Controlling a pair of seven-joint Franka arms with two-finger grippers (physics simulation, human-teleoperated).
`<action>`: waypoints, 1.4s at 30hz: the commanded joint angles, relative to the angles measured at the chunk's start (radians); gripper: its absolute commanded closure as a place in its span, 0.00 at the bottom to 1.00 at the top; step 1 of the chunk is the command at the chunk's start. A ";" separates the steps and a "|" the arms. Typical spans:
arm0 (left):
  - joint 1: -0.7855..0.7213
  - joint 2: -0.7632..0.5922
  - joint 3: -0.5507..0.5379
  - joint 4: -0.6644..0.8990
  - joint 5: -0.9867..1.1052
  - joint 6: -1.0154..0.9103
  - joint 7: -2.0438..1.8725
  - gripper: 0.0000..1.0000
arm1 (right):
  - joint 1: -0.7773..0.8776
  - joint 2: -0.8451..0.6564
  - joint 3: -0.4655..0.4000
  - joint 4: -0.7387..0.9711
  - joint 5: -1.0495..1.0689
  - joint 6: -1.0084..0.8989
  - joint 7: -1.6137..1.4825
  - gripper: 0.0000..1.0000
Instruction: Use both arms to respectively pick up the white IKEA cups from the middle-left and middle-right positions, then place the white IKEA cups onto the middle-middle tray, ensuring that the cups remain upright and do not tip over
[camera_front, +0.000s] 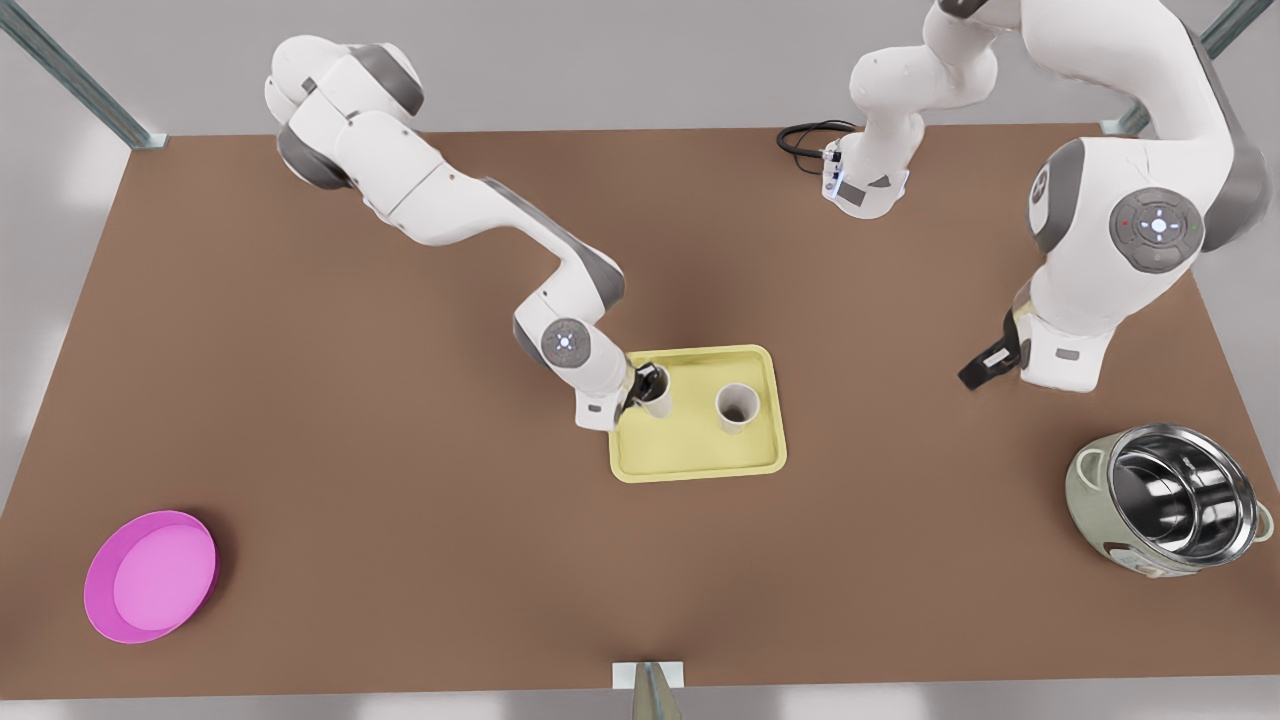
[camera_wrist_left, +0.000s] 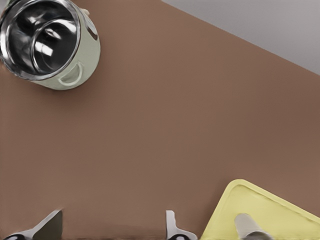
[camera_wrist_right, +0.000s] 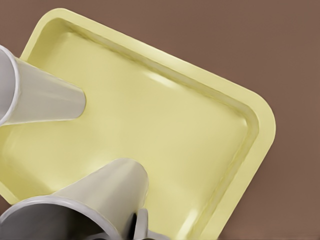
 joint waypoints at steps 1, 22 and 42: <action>-0.046 -0.005 0.062 -0.007 -0.072 -0.136 0.533 0.00 | -0.002 0.012 -0.003 0.005 -0.009 0.000 0.195 0.79; -0.040 0.021 0.062 -0.007 -0.090 -0.176 0.535 0.00 | -0.441 -0.247 -0.010 0.080 -0.095 -0.626 0.029 0.00; -0.038 0.028 0.062 -0.009 -0.102 -0.176 0.535 0.00 | -0.467 -0.622 -0.296 0.063 -0.020 -0.945 -0.133 0.00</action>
